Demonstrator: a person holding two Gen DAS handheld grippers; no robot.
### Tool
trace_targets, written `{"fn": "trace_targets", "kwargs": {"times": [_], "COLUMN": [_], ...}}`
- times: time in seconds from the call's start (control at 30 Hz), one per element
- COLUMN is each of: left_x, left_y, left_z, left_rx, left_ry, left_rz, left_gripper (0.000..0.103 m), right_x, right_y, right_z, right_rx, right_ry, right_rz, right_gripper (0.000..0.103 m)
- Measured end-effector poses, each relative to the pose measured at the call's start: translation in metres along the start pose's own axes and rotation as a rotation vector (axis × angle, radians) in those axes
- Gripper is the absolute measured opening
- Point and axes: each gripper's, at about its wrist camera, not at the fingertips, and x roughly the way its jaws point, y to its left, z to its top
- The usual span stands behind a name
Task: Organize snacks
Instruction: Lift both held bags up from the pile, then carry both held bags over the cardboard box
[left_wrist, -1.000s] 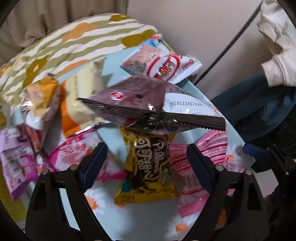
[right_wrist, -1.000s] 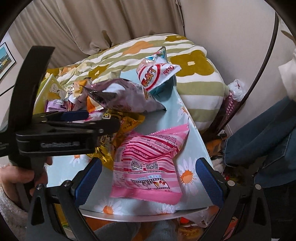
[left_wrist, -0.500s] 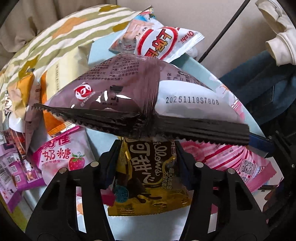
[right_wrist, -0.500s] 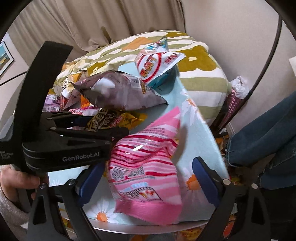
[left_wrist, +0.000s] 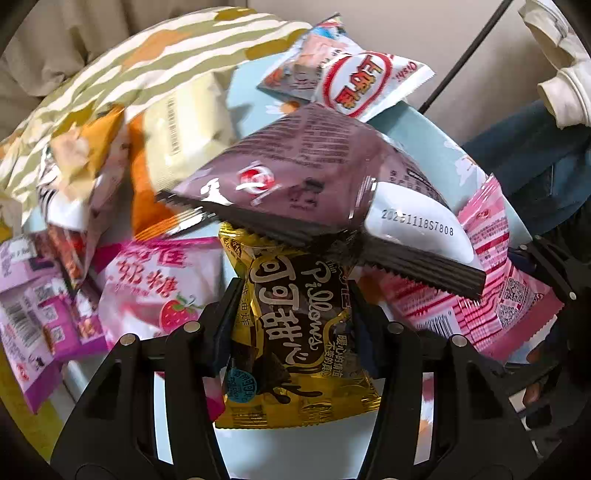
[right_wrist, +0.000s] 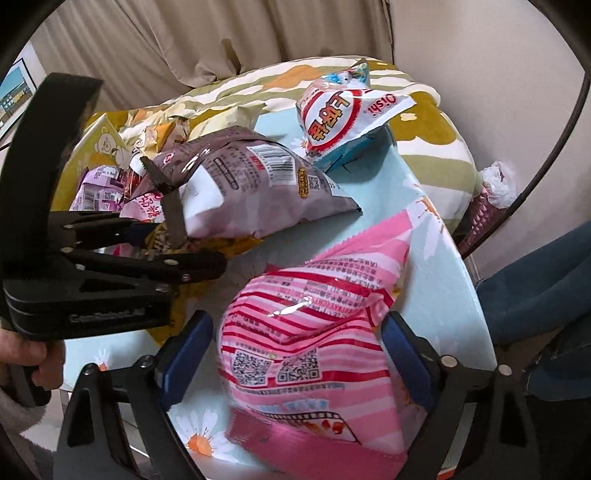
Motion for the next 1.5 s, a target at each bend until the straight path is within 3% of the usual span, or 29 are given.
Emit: {"fn": "trace_targets", "kwargs": {"times": [0.2,0.3,0.43,0.63,0.97,1.23,1.5], "left_x": [-0.009,-0.012,-0.016,-0.028,-0.08,-0.133,-0.188], "left_y": [0.01,0.012,0.012,0.016,0.026,0.043,0.077], "left_z": [-0.007,-0.013,-0.014,-0.021,-0.031,-0.038,-0.05], "left_rx": [-0.017,-0.028,-0.047,-0.078,-0.154,-0.26,-0.438], "left_ry": [-0.02,-0.026,-0.035,-0.046,-0.124,-0.214,-0.304], "left_rz": [0.001,0.005,0.01,0.015,0.037,0.087,0.19], "left_gripper": [0.052,0.052,0.052,0.052,0.052,0.052,0.052], "right_x": [0.002,0.002,0.001,-0.01,-0.049,-0.072,-0.083], "right_y": [0.002,0.003,0.002,0.007,0.028,0.061,0.104], "right_z": [0.001,0.0,0.0,-0.001,0.014,0.031,0.067], "right_rx": [-0.002,-0.018,-0.006,-0.01,-0.057,-0.168,-0.301], "right_ry": [0.002,0.005,0.002,-0.007,-0.045,-0.072,-0.09], "right_rz": [0.011,0.018,0.025,0.028,0.057,0.13,0.262], "right_gripper": [0.083,0.067,0.061,0.06,0.06,0.06,0.06]}}
